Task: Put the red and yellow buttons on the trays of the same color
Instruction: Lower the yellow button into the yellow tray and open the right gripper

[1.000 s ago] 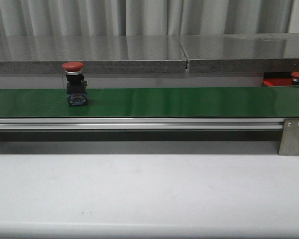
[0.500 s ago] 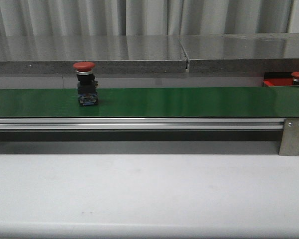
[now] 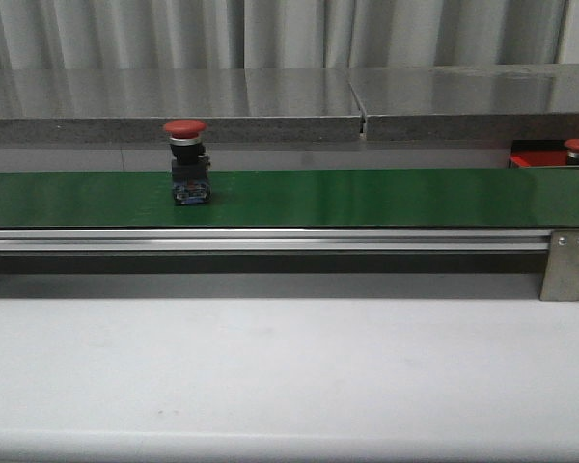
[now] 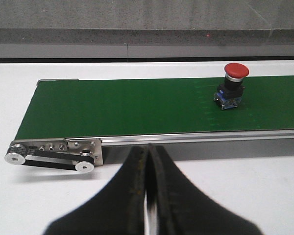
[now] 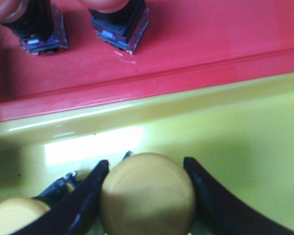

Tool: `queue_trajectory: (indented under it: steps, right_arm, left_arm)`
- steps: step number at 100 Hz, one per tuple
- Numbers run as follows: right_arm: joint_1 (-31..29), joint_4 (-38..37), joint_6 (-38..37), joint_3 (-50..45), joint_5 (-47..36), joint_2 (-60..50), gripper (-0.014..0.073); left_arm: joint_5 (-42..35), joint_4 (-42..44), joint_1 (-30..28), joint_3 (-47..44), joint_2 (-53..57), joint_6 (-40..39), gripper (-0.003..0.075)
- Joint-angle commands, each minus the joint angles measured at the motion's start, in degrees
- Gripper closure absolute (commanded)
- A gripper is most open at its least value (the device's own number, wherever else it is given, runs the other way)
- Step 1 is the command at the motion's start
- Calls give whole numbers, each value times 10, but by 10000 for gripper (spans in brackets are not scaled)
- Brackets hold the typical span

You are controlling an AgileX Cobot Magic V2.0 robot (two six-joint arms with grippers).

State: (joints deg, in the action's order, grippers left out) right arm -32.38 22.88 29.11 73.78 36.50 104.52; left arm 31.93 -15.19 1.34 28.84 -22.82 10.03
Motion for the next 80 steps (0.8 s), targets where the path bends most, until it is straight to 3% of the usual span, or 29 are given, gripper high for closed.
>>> queue_trajectory:
  steps: [1, 80]
  right_arm:
    - [-4, 9, 0, 13, -31, -19, 494]
    - [-4, 10, 0, 13, -35, 12, 490]
  left_arm:
    - [-44, -11, 4, 14, -4, -1, 741]
    - [-44, -11, 4, 14, -4, -1, 741]
